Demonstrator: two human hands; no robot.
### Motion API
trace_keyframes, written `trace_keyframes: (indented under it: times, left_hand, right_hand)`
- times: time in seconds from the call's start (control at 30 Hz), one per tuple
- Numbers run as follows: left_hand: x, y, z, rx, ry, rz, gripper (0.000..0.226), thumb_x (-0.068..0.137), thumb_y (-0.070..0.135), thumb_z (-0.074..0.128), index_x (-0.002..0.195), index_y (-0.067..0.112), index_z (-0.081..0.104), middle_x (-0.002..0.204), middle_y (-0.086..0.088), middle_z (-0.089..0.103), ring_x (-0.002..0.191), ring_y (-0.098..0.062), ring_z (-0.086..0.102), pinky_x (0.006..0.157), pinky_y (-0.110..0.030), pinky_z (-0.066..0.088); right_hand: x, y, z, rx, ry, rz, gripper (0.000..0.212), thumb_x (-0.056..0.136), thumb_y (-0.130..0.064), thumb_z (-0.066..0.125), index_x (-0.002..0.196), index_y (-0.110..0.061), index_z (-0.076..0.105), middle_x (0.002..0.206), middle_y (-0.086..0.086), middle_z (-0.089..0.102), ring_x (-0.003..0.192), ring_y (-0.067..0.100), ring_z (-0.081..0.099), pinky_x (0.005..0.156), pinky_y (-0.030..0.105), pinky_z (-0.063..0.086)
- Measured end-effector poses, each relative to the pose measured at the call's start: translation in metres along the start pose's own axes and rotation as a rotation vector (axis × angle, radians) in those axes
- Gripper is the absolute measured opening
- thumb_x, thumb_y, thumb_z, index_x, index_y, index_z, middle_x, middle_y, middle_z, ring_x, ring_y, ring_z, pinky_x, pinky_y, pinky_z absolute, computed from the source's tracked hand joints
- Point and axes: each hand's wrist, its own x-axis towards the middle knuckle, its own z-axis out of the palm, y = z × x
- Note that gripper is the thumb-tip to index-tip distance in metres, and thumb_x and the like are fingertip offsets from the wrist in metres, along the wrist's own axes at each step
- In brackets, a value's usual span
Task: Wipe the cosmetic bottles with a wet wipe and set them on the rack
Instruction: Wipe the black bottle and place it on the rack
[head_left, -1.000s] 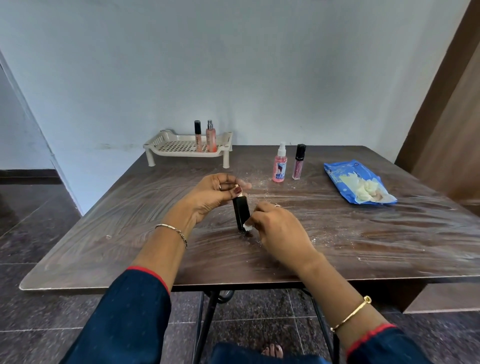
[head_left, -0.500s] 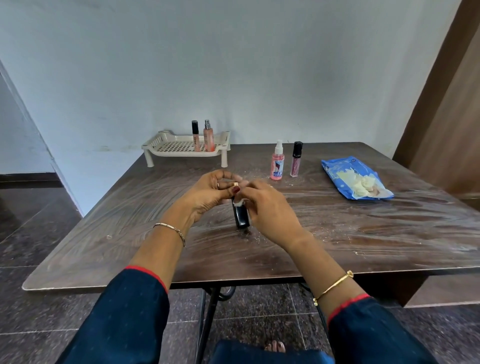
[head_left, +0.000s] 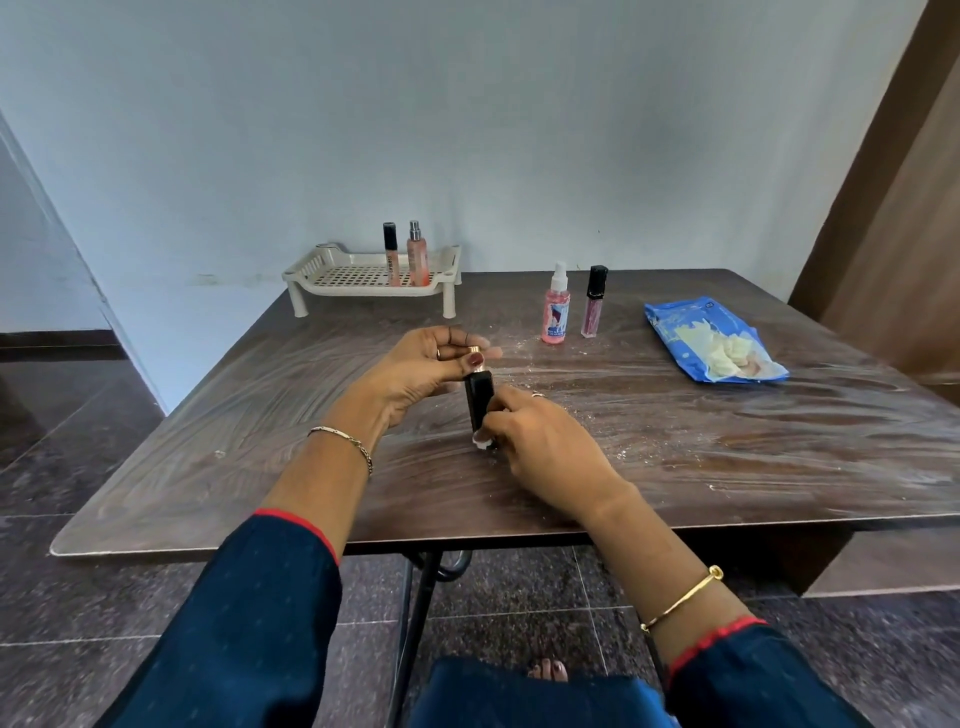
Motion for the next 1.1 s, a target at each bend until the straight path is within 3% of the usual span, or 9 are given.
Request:
trace_keyframes:
  times: [0.27,0.5,0.6,0.67,0.7,0.8,0.87,0.97,1.1]
  left_hand:
    - [0.000,-0.006,-0.003,-0.098,0.041,0.011,0.027,0.079,0.008,0.071,0.106,0.006,0.068,0.099,-0.008,0.071,0.092,-0.016,0.069,0.074,-0.024,0.057]
    - [-0.005,-0.014,-0.002,-0.145,0.126,0.047,0.022,0.079,0.008,0.071,0.101,0.012,0.071,0.104,-0.009,0.072,0.096,-0.017,0.068,0.081,-0.028,0.058]
    - [-0.009,-0.016,-0.004,-0.148,0.089,0.075,0.027,0.079,0.012,0.070,0.106,0.013,0.070,0.106,-0.004,0.073,0.103,-0.015,0.067,0.087,-0.029,0.054]
    - [-0.010,-0.016,-0.006,-0.152,0.049,0.078,0.032,0.077,0.015,0.070,0.109,0.013,0.069,0.110,-0.003,0.072,0.108,-0.017,0.065,0.090,-0.031,0.051]
    - [-0.011,-0.016,-0.008,-0.160,0.031,0.076,0.033,0.077,0.016,0.069,0.110,0.012,0.068,0.111,-0.004,0.072,0.109,-0.016,0.064,0.090,-0.029,0.051]
    - [-0.014,-0.015,-0.011,-0.173,-0.007,0.071,0.033,0.078,0.014,0.067,0.111,0.012,0.067,0.113,-0.003,0.071,0.108,-0.012,0.064,0.085,-0.024,0.052]
    - [-0.015,-0.015,-0.012,-0.177,-0.018,0.071,0.032,0.078,0.015,0.067,0.109,0.013,0.067,0.113,-0.002,0.071,0.106,-0.011,0.065,0.087,-0.026,0.052]
    - [-0.016,-0.014,-0.013,-0.186,-0.023,0.070,0.029,0.077,0.015,0.067,0.106,0.016,0.068,0.111,-0.003,0.072,0.105,-0.012,0.065,0.091,-0.031,0.050]
    - [-0.016,-0.015,-0.013,-0.218,-0.026,0.059,0.030,0.077,0.014,0.068,0.106,0.014,0.067,0.102,0.001,0.074,0.099,-0.013,0.067,0.088,-0.034,0.054]
  right_hand:
    - [-0.001,0.008,-0.001,-0.056,-0.031,-0.001,0.027,0.080,0.002,0.059,0.101,-0.013,0.068,0.106,0.005,0.057,0.088,0.027,0.059,0.073,0.043,0.053]
    - [-0.001,0.020,-0.008,-0.095,0.011,0.081,0.021,0.085,0.000,0.061,0.100,-0.013,0.068,0.105,0.002,0.057,0.090,0.022,0.058,0.077,0.034,0.052]
    - [0.001,0.029,-0.006,0.157,0.146,0.265,0.021,0.083,0.001,0.060,0.085,-0.018,0.069,0.094,-0.005,0.060,0.082,0.011,0.057,0.075,0.024,0.048]
    - [0.002,0.027,-0.009,0.482,0.208,0.410,0.021,0.083,0.000,0.057,0.079,-0.016,0.069,0.088,-0.001,0.066,0.071,0.004,0.058,0.068,0.022,0.049]
    - [0.003,0.024,-0.012,0.665,0.229,0.489,0.019,0.084,-0.002,0.056,0.079,-0.014,0.069,0.085,0.003,0.068,0.067,0.004,0.058,0.065,0.025,0.053]
    - [0.008,0.018,-0.015,1.025,0.273,0.654,0.007,0.084,-0.014,0.065,0.083,-0.009,0.070,0.082,0.007,0.069,0.074,0.012,0.061,0.082,0.040,0.057]
    - [0.013,0.015,-0.016,1.054,0.278,0.636,0.010,0.080,-0.016,0.073,0.085,-0.009,0.069,0.081,0.003,0.069,0.077,0.014,0.063,0.083,0.038,0.057]
    - [0.021,0.006,-0.016,1.028,0.262,0.551,0.017,0.077,-0.003,0.075,0.088,-0.012,0.065,0.087,0.002,0.069,0.076,0.011,0.063,0.075,0.027,0.056]
    - [0.033,-0.007,-0.010,0.785,0.314,0.464,0.020,0.073,-0.007,0.079,0.088,-0.016,0.068,0.088,-0.006,0.070,0.077,0.006,0.065,0.071,0.017,0.054]
